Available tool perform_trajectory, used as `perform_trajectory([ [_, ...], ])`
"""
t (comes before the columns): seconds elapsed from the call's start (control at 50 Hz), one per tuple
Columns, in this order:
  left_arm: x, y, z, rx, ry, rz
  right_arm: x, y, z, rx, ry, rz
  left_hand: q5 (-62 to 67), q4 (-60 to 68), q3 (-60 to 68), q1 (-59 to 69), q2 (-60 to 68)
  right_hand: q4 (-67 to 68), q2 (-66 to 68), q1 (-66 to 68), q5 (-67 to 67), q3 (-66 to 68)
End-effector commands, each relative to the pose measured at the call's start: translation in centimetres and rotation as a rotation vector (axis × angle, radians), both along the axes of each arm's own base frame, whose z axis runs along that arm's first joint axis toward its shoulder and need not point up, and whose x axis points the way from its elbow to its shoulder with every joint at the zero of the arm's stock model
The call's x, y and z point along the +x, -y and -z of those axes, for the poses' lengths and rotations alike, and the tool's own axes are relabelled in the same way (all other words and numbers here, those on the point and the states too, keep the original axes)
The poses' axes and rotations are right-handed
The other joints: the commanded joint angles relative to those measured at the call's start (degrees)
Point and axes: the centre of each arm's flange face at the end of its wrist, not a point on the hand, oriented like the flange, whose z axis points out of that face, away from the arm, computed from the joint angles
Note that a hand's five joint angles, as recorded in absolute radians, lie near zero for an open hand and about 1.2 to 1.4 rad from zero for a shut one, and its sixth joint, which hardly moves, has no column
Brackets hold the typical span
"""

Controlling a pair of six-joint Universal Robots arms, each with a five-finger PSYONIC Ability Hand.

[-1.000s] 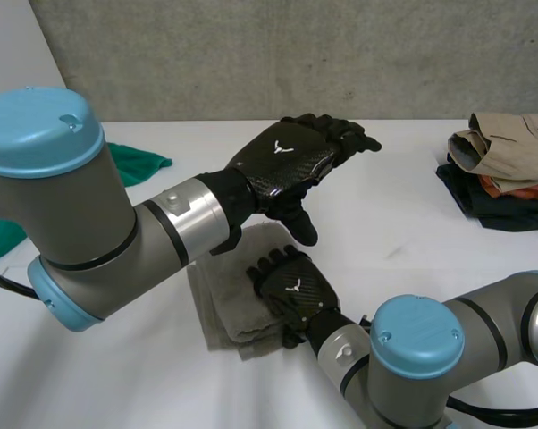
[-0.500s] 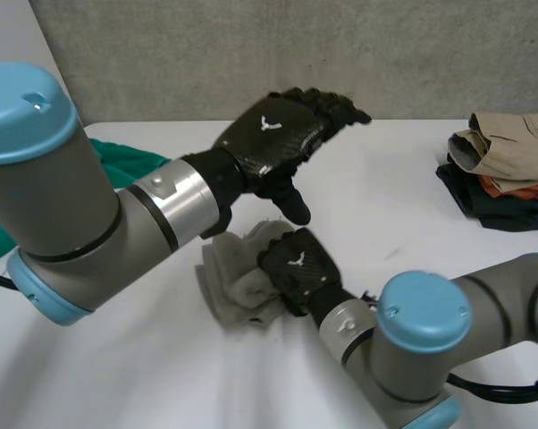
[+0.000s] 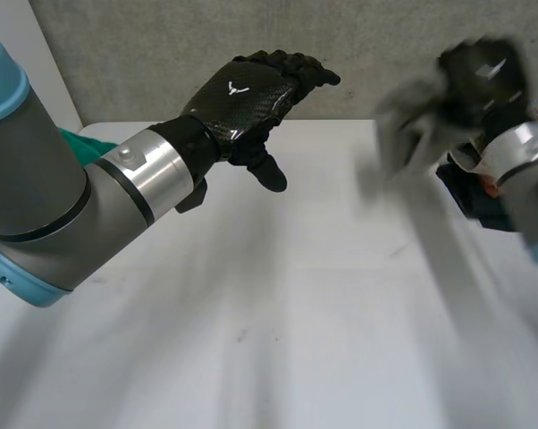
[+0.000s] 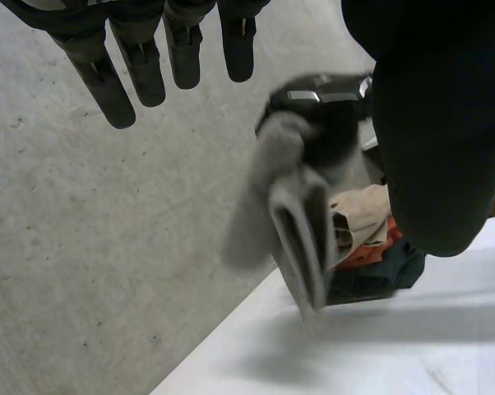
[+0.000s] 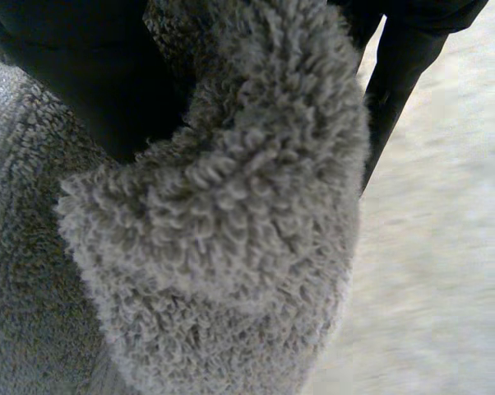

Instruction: Fold the laundry.

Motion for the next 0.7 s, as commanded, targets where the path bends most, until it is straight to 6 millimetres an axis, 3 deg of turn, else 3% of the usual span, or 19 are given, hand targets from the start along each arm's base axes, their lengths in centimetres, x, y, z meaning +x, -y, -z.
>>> perform_trajectory([
  [0.02, -0.2, -0.2, 0.0, 0.003, 0.001, 0.007, -9.5, 6.3, -4.0, -0.117, 0.165, 0.081, -2.8, -1.7, -2.0, -2.0, -1.8, 12.2, 14.5, 21.1, 17.5, 14.3],
  [0.06, -0.2, -0.3, 0.1, 0.004, 0.002, 0.009, -12.0, 8.3, -2.7, -0.130, 0.169, 0.062, -2.8, -1.7, -2.0, -2.0, -1.8, 12.2, 14.5, 21.1, 17.5, 14.3],
  [0.12, -0.2, -0.2, 0.3, 0.008, 0.004, 0.009, -13.7, 10.2, -0.9, -0.139, 0.157, 0.023, -2.8, -1.7, -2.0, -2.0, -1.8, 12.2, 14.5, 21.1, 17.5, 14.3],
  [0.2, -0.2, -0.3, 0.7, 0.018, 0.011, 0.010, -16.0, 12.6, 4.5, -0.089, 0.127, -0.020, -2.8, -1.7, -2.0, -2.0, -1.8, 12.2, 14.5, 21.1, 17.5, 14.3],
  [0.22, -0.2, -0.2, 0.8, 0.021, 0.014, 0.009, -17.0, 13.2, 6.9, -0.065, 0.120, -0.018, -2.8, -1.7, -2.0, -2.0, -1.8, 12.2, 14.5, 21.1, 17.5, 14.3],
  [0.3, -0.4, -0.1, 1.5, 0.038, 0.024, 0.009, -19.8, 13.8, 11.9, -0.018, 0.099, -0.004, -2.8, -1.7, -2.0, -2.0, -1.8, 12.2, 14.5, 21.1, 17.5, 14.3],
  [0.38, -0.4, 0.1, 2.0, 0.050, 0.031, 0.009, -21.1, 13.8, 14.4, 0.006, 0.082, -0.013, -2.8, -1.7, -2.0, -2.0, -1.8, 12.2, 14.5, 21.1, 17.5, 14.3],
  [0.44, -0.5, 0.1, 2.1, 0.052, 0.033, 0.009, -21.3, 13.7, 14.7, 0.012, 0.076, -0.017, -2.8, -1.6, -2.0, -2.0, -1.7, 12.2, 14.5, 21.1, 17.5, 14.3],
  [0.52, -0.4, 0.1, 2.0, 0.051, 0.032, 0.007, -21.2, 13.2, 13.5, 0.015, 0.075, -0.017, -2.8, -1.7, -2.0, -2.0, -1.8, 12.2, 14.5, 21.1, 17.5, 14.3],
  [0.6, -0.4, -0.1, 1.6, 0.041, 0.026, 0.010, -20.7, 11.9, 9.7, 0.028, 0.080, -0.015, -2.8, -1.7, -2.0, -2.0, -1.8, -43.6, -41.3, -34.7, -38.3, -41.5],
  [0.62, -0.4, -0.1, 1.5, 0.039, 0.025, 0.009, -20.6, 11.6, 8.9, 0.037, 0.083, -0.014, -2.8, -1.7, -2.0, -2.0, -1.8, -52.1, -49.8, -43.2, -46.8, -50.0],
  [0.64, -0.4, -0.1, 1.5, 0.041, 0.024, 0.009, -20.6, 11.4, 8.4, 0.051, 0.089, -0.011, -2.8, -1.7, -2.0, -2.0, -1.8, -57.8, -55.5, -48.9, -52.5, -55.7],
  [0.7, -0.5, -0.4, 1.4, 0.035, 0.023, 0.018, -21.7, 10.4, 6.2, 0.101, 0.100, 0.030, -2.8, -1.7, -2.0, -2.0, -1.8, -57.8, -55.5, -48.9, -52.5, -55.7],
])
